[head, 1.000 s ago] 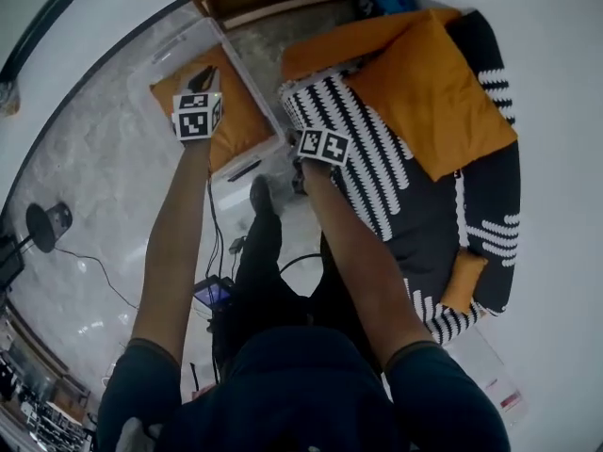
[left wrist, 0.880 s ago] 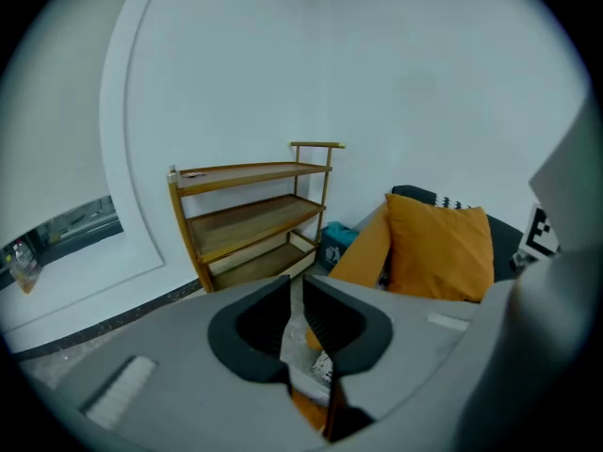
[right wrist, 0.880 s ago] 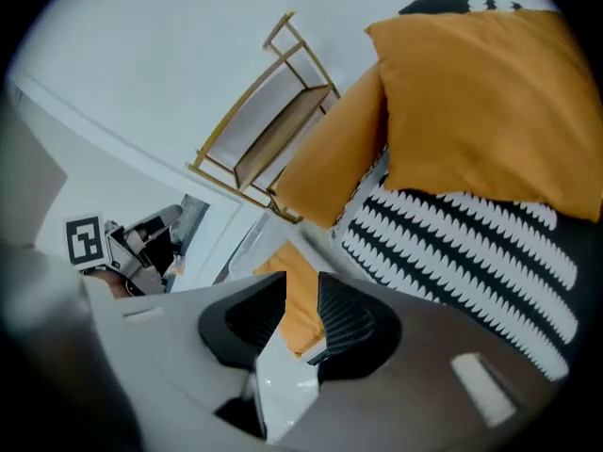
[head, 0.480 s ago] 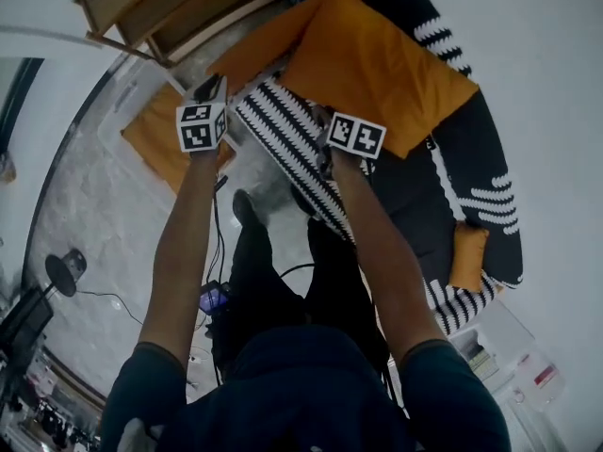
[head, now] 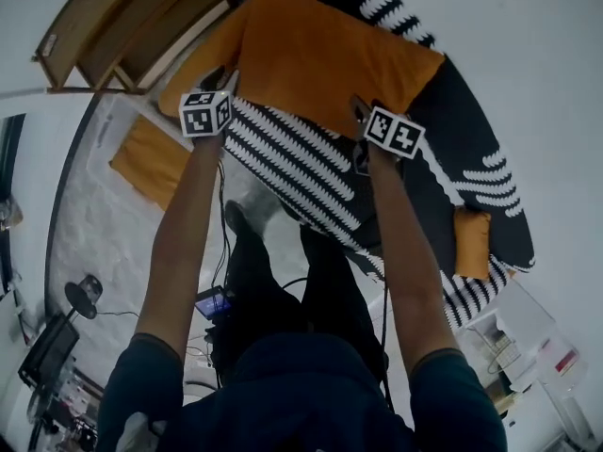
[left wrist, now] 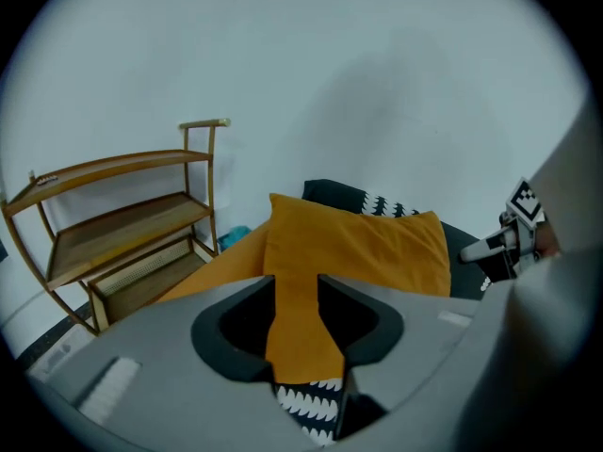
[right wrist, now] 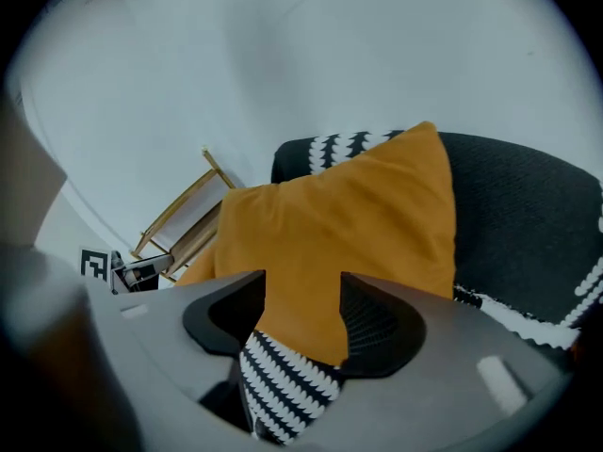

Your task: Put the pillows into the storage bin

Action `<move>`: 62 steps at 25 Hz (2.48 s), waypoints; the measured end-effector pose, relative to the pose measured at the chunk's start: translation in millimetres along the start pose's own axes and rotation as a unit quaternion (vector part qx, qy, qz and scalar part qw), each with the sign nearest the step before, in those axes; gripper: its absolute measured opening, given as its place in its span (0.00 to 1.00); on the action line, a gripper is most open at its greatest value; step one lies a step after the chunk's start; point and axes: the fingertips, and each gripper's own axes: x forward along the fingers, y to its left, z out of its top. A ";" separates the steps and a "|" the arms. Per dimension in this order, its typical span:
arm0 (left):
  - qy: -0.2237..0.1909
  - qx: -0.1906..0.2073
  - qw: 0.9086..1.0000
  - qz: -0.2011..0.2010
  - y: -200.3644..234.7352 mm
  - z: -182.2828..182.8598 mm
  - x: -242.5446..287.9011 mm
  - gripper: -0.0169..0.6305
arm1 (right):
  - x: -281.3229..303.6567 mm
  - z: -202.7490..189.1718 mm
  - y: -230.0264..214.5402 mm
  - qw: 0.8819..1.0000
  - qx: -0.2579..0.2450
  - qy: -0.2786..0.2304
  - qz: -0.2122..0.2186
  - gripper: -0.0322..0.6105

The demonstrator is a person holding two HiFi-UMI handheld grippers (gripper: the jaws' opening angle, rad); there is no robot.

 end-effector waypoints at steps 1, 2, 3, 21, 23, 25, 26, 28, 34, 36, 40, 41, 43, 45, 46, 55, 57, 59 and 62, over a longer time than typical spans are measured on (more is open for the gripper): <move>0.006 0.002 1.000 -0.006 -6.3 -0.5 12.3 0.25 | -2.0 4.8 -17.5 1.000 0.002 -0.002 -0.009 0.42; 0.012 0.004 1.000 -0.010 -11.6 -1.6 24.4 0.28 | -3.2 9.5 -33.3 1.000 0.003 -0.004 -0.016 0.44; 0.019 0.006 1.000 -0.015 -15.9 -3.3 36.3 0.31 | -3.8 13.6 -47.4 1.000 0.003 -0.006 -0.021 0.46; 0.069 0.033 0.997 0.002 -45.5 -33.0 132.7 0.39 | 54.7 24.4 -124.6 0.992 -0.087 0.034 -0.090 0.41; 0.066 0.027 0.997 0.012 -43.5 -32.0 129.7 0.27 | 53.6 23.1 -123.3 0.992 -0.086 0.043 -0.083 0.28; 0.063 0.019 0.998 0.018 -40.8 -30.3 124.9 0.17 | 50.6 22.5 -119.6 0.992 -0.091 0.048 -0.077 0.17; 0.062 0.016 0.998 0.019 -39.8 -29.0 122.0 0.13 | 48.7 22.3 -117.2 0.991 -0.097 0.049 -0.076 0.13; 0.056 0.013 0.998 0.019 -39.9 -25.3 114.9 0.07 | 42.7 22.3 -112.1 0.990 -0.109 0.045 -0.077 0.09; 0.026 0.003 1.000 0.012 -42.5 -15.8 86.4 0.04 | 18.1 24.5 -96.8 0.993 -0.088 0.015 -0.080 0.08; 0.014 0.004 1.000 0.010 -44.9 -11.6 74.6 0.04 | 7.0 23.5 -91.9 0.994 -0.081 0.007 -0.079 0.08; -0.001 0.003 1.000 0.009 -45.2 -3.7 51.0 0.04 | -10.2 18.3 -79.5 0.995 -0.073 0.001 -0.074 0.08; -0.005 0.001 1.000 0.011 -41.5 -1.9 44.1 0.04 | -11.9 17.5 -73.4 0.995 -0.071 0.001 -0.071 0.08; -0.013 -0.005 1.000 0.016 -30.5 1.8 29.5 0.04 | -13.8 16.4 -57.9 0.995 -0.070 -0.002 -0.067 0.08; -0.021 -0.009 0.999 0.022 -18.1 4.4 13.2 0.04 | -15.9 13.7 -40.5 0.996 -0.069 -0.005 -0.062 0.08; -0.026 -0.011 0.999 0.025 -12.1 5.5 4.5 0.04 | -17.2 12.4 -31.6 0.996 -0.069 -0.005 -0.060 0.08; -0.053 -0.046 0.995 0.073 74.3 -4.7 -82.6 0.04 | -8.3 -2.5 76.8 0.995 -0.099 -0.001 -0.025 0.08; -0.055 -0.053 0.993 0.085 103.3 -10.2 -101.6 0.04 | 2.1 -8.1 108.0 0.994 -0.108 0.003 -0.015 0.08; -0.057 -0.062 0.991 0.102 132.0 -17.2 -122.7 0.04 | 13.9 -14.1 139.6 0.993 -0.119 0.011 -0.001 0.08; -0.055 -0.078 0.987 0.132 171.8 -38.4 -162.0 0.04 | 28.6 -35.5 185.4 0.990 -0.133 0.032 0.021 0.08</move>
